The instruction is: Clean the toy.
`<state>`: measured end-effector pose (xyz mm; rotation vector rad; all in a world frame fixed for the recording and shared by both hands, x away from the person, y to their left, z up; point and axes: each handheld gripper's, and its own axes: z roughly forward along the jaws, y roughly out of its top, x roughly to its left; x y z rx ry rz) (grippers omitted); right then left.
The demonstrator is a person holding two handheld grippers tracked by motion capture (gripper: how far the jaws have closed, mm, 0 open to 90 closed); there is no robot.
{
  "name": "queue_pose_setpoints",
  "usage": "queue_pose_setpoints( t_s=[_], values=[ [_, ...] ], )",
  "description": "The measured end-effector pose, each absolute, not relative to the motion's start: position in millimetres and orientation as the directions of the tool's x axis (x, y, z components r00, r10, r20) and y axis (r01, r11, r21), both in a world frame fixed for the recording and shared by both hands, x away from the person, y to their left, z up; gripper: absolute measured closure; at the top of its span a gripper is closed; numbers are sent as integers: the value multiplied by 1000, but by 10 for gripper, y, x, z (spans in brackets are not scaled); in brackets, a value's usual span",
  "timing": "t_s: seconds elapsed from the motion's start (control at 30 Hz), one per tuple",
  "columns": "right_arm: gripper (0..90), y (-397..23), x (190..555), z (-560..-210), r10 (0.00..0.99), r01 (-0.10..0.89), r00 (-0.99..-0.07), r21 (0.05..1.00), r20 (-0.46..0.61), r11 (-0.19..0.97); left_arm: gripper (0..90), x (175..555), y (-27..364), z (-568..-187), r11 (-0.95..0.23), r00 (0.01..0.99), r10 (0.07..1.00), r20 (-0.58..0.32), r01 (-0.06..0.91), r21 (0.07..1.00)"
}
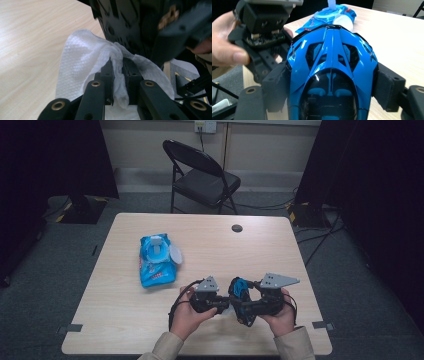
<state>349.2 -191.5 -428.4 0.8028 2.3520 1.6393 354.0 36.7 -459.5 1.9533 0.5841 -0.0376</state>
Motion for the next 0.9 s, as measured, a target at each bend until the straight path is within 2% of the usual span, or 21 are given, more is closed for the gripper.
queue_pose_setpoints(
  t_s=[0.57,0.9],
  values=[
    [245,-1949,3514,-4266,521,340,-835,911,178,233,806,3426,303,-4863,-395,882,356,-307,440,806],
    [244,-1996,3532,-4303,537,347,-825,908,178,233,805,3518,646,-4709,-333,858,420,-295,447,830]
  ],
)
